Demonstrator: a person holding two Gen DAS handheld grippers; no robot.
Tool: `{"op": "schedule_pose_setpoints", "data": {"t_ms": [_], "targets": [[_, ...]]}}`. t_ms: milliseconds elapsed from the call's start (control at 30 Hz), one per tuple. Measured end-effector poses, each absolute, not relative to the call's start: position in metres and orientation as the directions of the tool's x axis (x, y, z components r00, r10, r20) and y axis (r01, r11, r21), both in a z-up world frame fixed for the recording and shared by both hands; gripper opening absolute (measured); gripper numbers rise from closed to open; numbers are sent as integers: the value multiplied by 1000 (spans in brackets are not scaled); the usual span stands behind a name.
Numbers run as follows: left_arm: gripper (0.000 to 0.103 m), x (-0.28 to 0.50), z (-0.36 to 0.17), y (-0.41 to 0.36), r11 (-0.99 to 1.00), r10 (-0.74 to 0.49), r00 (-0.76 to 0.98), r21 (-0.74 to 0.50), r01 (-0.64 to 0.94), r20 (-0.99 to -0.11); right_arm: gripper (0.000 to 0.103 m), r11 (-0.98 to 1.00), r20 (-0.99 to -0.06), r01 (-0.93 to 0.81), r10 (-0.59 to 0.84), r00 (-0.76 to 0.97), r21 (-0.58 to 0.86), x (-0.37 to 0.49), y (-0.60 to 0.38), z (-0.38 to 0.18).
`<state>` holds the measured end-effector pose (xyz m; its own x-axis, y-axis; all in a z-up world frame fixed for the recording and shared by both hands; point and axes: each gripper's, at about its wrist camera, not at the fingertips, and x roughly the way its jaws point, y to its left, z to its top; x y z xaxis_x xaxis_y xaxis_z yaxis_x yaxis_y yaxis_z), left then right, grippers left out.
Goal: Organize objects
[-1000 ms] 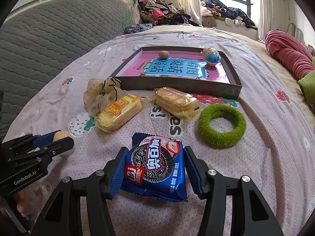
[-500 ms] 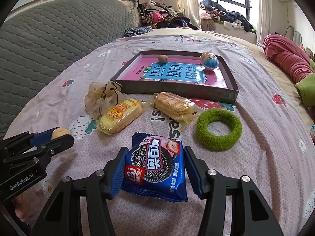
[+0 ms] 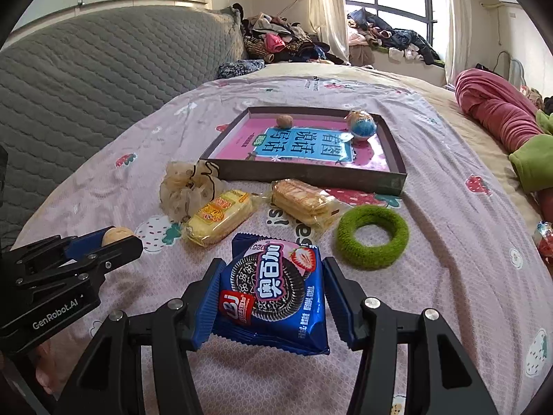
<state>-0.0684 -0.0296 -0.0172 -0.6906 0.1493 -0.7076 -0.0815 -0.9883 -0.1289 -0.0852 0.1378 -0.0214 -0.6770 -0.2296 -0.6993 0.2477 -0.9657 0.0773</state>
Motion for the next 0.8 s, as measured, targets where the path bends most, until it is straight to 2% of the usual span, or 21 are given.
{"op": "schedule_pose_setpoints", "data": {"t_ms": [300,433,800], "targets": [[35,-65,-9,-24,-990,121,-701,-135,-36,-703,56,-962,-666,252,-258,-700,107,-83,146,-5],[35,-63,-3,-16,-996,72,-722,-86,-17,-688,56,-960,-642,247,-273,-716,133,-83,156,5],[35,-79,30,-2,-996,76,-734,-86,-25,-675,56,-944,-605,281,-327,-726,173,-97,169,35]]}}
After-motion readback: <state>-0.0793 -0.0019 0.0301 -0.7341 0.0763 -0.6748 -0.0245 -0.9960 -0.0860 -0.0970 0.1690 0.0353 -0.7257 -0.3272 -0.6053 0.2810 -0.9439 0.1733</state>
